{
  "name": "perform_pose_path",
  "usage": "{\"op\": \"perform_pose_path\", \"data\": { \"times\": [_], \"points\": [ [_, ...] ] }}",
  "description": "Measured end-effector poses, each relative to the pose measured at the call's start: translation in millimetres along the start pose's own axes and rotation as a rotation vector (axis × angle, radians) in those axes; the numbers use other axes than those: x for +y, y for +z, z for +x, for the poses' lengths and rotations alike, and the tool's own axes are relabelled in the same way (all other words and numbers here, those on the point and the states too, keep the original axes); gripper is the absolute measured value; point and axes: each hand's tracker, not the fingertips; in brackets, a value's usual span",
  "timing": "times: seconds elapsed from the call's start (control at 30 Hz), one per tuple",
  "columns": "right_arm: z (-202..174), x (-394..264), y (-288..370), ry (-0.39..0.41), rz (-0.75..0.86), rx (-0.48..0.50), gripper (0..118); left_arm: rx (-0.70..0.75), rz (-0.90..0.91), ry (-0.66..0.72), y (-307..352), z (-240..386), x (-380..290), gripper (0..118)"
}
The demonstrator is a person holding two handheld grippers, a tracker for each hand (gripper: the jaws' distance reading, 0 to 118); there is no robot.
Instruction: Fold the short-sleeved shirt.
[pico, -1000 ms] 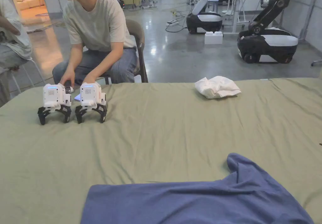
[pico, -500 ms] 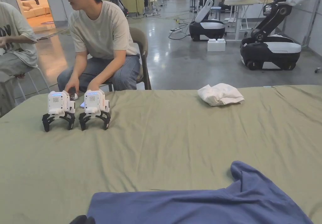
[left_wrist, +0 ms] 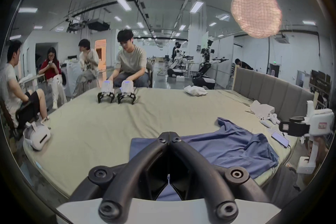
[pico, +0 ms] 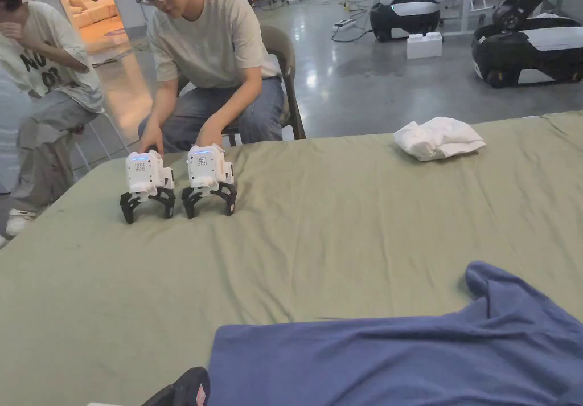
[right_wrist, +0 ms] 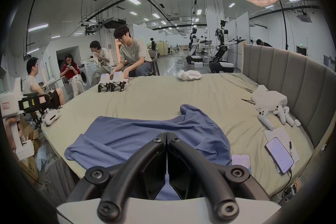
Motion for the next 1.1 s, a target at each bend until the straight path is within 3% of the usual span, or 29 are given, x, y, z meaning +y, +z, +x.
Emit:
{"op": "perform_pose_path", "data": {
  "times": [0.07, 0.17, 0.2, 0.23, 0.27, 0.53, 0.6, 0.67, 0.8, 1.0, 1.03, 1.07, 1.1],
  "points": [
    [2.2, -2.4, -3.4, -0.003, -0.017, 0.002, 0, 0.002, -0.115, 0.053, -42.7, -18.0, -2.6, 0],
    [9.5, -11.9, -6.1, -0.024, -0.045, -0.004, 0, -0.011, -0.142, 0.064, -106.3, -45.0, -16.7, 36],
    [12.1, -14.6, -6.7, -0.036, -0.059, -0.008, 0, -0.016, -0.171, 0.058, -132.1, -48.3, -18.3, 59],
    [15.2, -17.3, -7.1, -0.046, -0.070, -0.014, 0, -0.005, -0.255, 0.085, -156.4, -54.6, -21.5, 69],
    [18.2, -20.1, -7.5, -0.053, -0.084, -0.021, 0, 0.004, -0.284, 0.098, -180.9, -60.8, -25.1, 71],
    [47.4, -35.3, -7.5, -0.109, -0.178, -0.139, 0, 0.161, -0.536, 0.175, -312.5, -92.8, -59.9, 68],
    [53.7, -38.3, -8.3, -0.132, -0.200, -0.157, 0, 0.196, -0.576, 0.197, -323.6, -96.4, -70.6, 45],
    [61.0, -40.4, -6.8, -0.148, -0.230, -0.124, 0, 0.201, -0.545, 0.166, -322.0, -94.1, -75.2, 35],
    [71.0, -34.0, -20.1, -0.057, -0.286, -0.131, 0, 0.166, -0.554, 0.051, -321.6, -81.2, -75.3, 2],
    [96.3, 14.6, -100.6, 0.094, -0.287, -0.074, 8, 0.202, -0.663, -0.085, -341.9, -59.4, -77.3, 2],
    [100.5, 22.0, -121.5, 0.126, -0.263, -0.077, 19, 0.199, -0.678, -0.113, -343.4, -57.7, -76.2, 2],
    [104.5, 32.0, -147.3, 0.118, -0.286, -0.078, 39, 0.193, -0.692, -0.152, -344.9, -55.4, -75.4, 2],
    [112.3, 37.6, -172.2, 0.102, -0.330, -0.084, 66, 0.190, -0.698, -0.161, -345.9, -54.2, -75.0, 2]
  ]
}}
